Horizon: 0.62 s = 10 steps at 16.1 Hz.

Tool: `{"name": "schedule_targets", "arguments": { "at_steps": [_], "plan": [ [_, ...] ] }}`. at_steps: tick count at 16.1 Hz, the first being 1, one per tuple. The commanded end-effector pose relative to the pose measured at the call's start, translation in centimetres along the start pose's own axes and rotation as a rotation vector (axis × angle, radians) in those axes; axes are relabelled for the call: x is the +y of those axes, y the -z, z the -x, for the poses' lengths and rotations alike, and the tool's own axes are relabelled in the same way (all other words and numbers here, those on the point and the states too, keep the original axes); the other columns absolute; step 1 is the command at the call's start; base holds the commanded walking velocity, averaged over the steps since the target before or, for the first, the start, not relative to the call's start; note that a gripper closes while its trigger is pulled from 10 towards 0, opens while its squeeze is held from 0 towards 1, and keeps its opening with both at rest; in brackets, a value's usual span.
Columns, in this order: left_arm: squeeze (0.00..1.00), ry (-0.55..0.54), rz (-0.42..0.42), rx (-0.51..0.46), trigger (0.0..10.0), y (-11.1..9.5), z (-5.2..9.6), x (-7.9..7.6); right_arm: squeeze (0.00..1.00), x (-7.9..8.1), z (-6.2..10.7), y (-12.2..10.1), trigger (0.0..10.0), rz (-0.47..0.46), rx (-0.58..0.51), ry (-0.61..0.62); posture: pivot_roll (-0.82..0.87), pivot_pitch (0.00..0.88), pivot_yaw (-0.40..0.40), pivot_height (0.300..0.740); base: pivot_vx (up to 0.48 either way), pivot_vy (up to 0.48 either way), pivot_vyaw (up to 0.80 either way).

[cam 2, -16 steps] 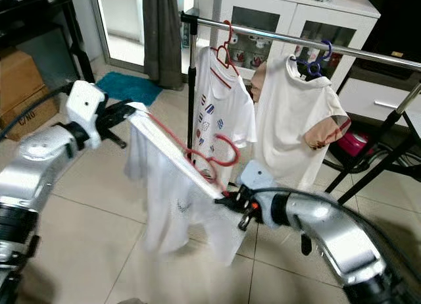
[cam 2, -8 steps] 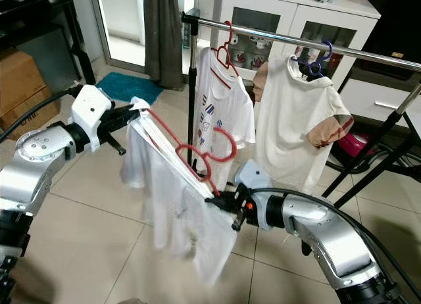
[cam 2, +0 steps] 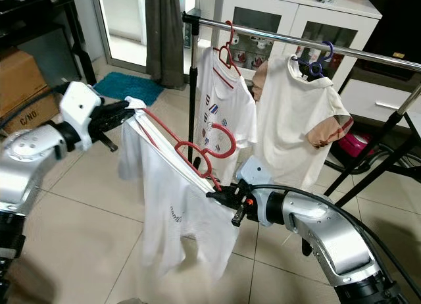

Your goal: Hang hanger

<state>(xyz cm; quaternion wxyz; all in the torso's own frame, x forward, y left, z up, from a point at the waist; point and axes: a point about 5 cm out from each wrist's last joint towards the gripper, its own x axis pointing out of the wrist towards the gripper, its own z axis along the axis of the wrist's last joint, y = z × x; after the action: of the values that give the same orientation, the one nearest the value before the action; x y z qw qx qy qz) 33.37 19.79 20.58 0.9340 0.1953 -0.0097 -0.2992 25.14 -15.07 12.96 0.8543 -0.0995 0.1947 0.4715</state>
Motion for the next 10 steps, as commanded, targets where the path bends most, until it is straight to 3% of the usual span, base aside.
{"name": "schedule_targets", "arguments": {
  "at_steps": [1, 3, 5, 10],
  "plan": [
    [1.00, 0.012, -0.008, -0.040, 10.0, -1.0, 0.6, 0.4, 0.00, -0.8, 0.6, -0.2, 0.0, 0.030, 0.019, 0.042, -0.07, 0.000, -0.053, 0.740, 0.000, 0.000, 0.00],
    [1.00, 0.125, 0.016, -0.063, 10.0, -1.6, 1.1, -0.2, 0.00, -1.2, 0.7, -0.1, 0.0, 0.039, 0.044, 0.066, -0.07, 0.000, -0.052, 0.740, 0.000, 0.000, 0.00],
    [1.00, 0.378, 0.071, -0.011, 10.0, -1.5, 2.3, -2.1, 0.00, -1.8, 0.9, -0.1, 0.0, 0.038, 0.060, 0.097, -0.07, 0.000, -0.048, 0.740, 0.000, 0.000, 0.00],
    [1.00, 0.467, 0.010, -0.021, 10.0, -1.8, 1.6, -1.5, 0.00, -0.2, 0.7, -1.5, 0.0, 0.150, 0.036, -0.038, -0.06, 0.000, -0.052, 0.740, 0.000, 0.000, 0.00]
  ]
}}
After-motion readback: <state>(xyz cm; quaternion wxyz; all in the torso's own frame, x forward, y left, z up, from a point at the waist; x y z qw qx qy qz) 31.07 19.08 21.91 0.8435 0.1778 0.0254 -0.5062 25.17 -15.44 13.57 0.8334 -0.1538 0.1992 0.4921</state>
